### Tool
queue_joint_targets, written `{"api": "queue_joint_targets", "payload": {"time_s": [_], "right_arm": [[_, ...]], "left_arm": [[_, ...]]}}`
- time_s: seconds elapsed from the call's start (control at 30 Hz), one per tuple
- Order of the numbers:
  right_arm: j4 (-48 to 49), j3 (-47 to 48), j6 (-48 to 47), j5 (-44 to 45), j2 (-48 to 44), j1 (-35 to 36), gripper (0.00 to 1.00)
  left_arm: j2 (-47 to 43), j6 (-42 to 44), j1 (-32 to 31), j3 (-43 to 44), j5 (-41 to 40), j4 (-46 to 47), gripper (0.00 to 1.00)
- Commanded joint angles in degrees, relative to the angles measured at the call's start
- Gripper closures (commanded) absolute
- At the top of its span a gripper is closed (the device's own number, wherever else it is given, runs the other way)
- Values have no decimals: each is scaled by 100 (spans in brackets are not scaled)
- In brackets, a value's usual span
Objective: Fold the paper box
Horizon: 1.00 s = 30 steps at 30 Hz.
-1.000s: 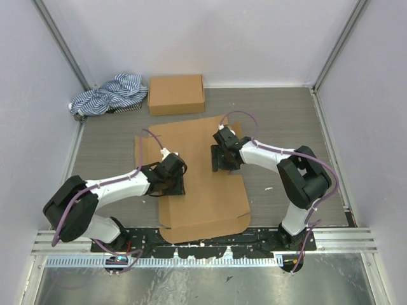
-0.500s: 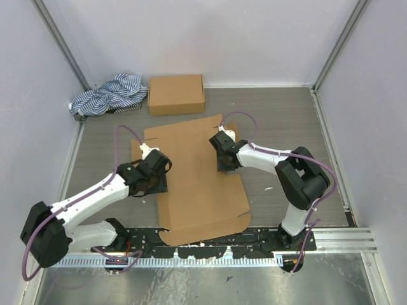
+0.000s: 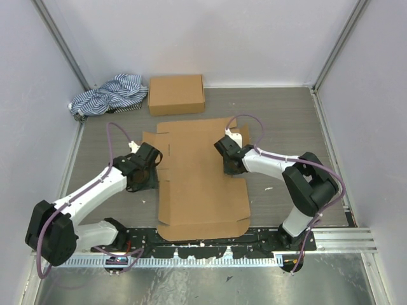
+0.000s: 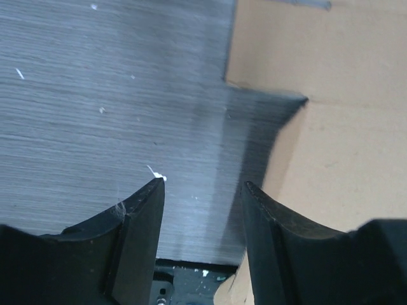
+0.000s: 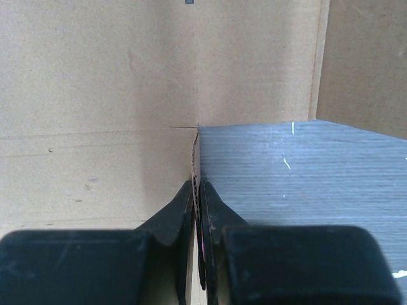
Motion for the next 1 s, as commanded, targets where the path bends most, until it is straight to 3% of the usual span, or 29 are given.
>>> {"api": "queue_joint_targets", "payload": {"time_s": [0.0, 0.17, 0.33, 0.97], "right_arm": [[2, -251, 116, 180, -395, -14, 87], [66, -425, 66, 67, -524, -16, 87], [68, -414, 13, -18, -528, -13, 87], [-4, -254, -74, -117, -502, -11, 86]], "left_arm": [[28, 268, 554, -116, 109, 563, 40], [338, 600, 1143, -91, 765, 1584, 38], [1017, 949, 1187, 57, 1444, 2261, 39], [2096, 1111, 1227, 313, 1637, 2395, 44]]}}
